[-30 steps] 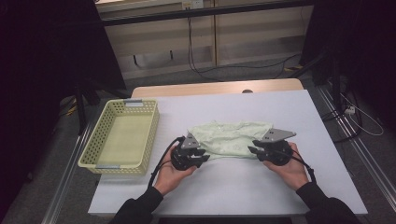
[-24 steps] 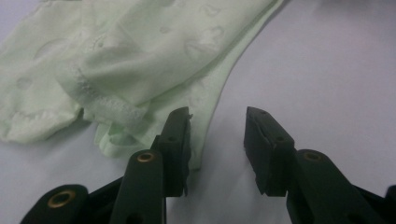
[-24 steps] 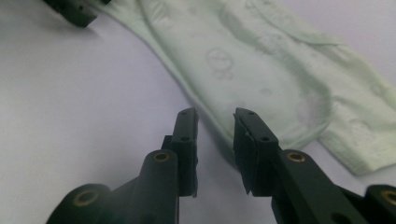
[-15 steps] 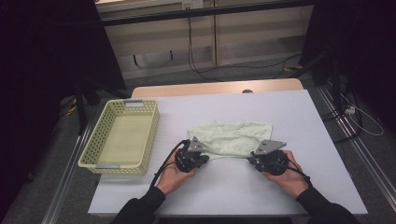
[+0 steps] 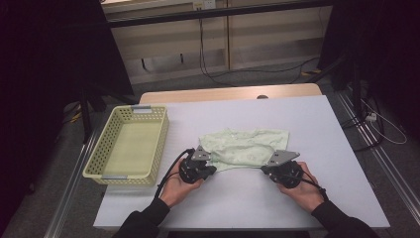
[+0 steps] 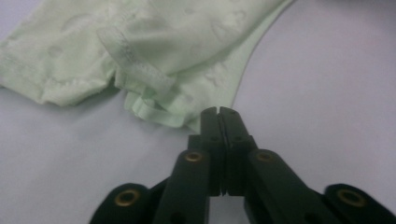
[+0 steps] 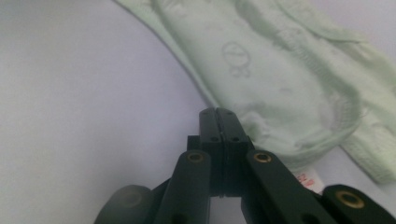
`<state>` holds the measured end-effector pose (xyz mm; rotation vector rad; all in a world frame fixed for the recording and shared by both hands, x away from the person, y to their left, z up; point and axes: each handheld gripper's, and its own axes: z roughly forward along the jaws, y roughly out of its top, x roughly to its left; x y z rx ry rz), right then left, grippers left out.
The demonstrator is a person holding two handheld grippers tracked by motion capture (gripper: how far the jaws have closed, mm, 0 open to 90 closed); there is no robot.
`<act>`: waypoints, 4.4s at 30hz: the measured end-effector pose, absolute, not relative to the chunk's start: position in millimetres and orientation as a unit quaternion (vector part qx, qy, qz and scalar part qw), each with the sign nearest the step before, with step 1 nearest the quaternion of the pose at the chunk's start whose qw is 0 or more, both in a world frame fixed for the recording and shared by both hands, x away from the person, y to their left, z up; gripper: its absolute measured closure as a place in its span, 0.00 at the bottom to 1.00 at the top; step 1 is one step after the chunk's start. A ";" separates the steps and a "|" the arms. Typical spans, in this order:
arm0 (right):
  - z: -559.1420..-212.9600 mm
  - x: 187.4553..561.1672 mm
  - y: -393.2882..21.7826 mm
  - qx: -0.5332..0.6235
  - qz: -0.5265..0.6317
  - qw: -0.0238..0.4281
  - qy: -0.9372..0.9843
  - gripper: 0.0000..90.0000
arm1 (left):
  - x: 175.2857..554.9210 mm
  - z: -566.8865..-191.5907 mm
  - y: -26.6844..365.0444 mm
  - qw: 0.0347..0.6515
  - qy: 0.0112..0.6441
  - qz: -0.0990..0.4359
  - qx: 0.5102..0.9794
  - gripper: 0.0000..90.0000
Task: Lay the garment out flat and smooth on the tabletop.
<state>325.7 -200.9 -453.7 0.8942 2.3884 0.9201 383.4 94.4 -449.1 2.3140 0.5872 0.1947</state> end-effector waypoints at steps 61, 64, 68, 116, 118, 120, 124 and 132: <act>-449.8 395.3 -227.9 0.422 0.356 0.221 0.804 0.83 | 443.9 -442.3 74.0 0.377 0.310 0.098 0.867 0.66; -453.3 395.4 -227.3 0.421 0.351 0.216 0.808 0.83 | 439.4 -444.4 70.4 0.367 0.299 0.099 0.875 0.66; -456.9 395.5 -226.2 0.422 0.347 0.211 0.811 0.83 | 435.4 -453.1 66.9 0.346 0.290 0.102 0.887 0.67; -452.6 392.5 -226.5 0.416 0.361 0.206 0.809 0.99 | 450.7 -448.4 71.1 0.397 0.295 0.070 0.866 0.85; -449.9 389.2 -226.9 0.412 0.367 0.206 0.808 0.99 | 451.2 -449.8 69.8 0.395 0.295 0.069 0.868 0.85; -447.7 385.9 -227.6 0.410 0.369 0.207 0.808 0.99 | 450.8 -451.8 67.6 0.392 0.293 0.071 0.869 0.86; -445.8 383.8 -229.2 0.410 0.374 0.207 0.806 0.99 | 449.0 -452.4 65.5 0.387 0.285 0.071 0.874 0.98; -442.5 381.5 -231.3 0.410 0.384 0.201 0.803 0.99 | 445.3 -440.0 74.3 0.410 0.283 0.069 0.864 0.99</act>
